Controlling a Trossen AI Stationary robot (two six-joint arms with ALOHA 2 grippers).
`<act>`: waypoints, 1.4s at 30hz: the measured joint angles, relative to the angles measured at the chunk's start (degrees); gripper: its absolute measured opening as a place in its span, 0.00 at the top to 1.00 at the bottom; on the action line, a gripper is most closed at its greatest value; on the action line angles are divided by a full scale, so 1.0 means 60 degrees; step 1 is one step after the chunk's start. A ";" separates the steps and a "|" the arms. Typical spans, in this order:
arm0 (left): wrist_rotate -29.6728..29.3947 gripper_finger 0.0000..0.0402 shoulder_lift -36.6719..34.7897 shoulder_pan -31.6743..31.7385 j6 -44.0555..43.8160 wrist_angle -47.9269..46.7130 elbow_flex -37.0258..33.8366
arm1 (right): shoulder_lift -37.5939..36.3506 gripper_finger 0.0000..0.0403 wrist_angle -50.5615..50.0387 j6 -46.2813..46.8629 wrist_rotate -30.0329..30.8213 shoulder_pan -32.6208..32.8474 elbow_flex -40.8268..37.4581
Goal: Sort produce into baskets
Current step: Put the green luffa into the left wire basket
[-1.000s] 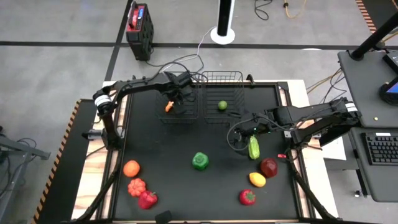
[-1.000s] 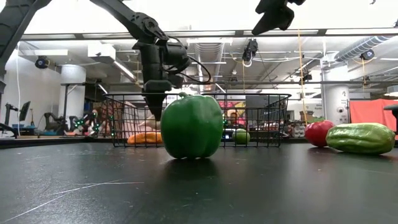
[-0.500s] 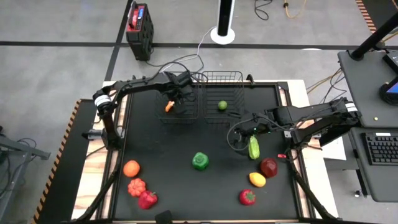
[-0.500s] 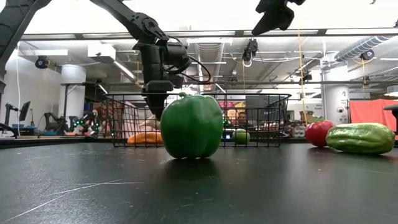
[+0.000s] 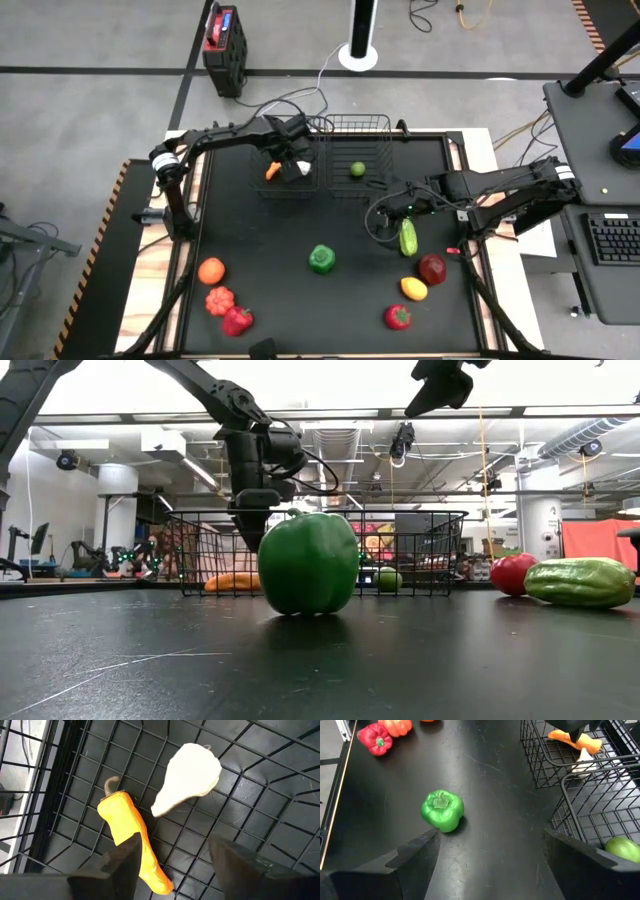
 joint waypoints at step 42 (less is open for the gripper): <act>-0.6471 0.46 -0.5878 -0.9551 -0.5033 0.1424 -0.2019 | 0.0013 0.19 -0.4733 1.0289 -0.1534 0.2853 -0.0022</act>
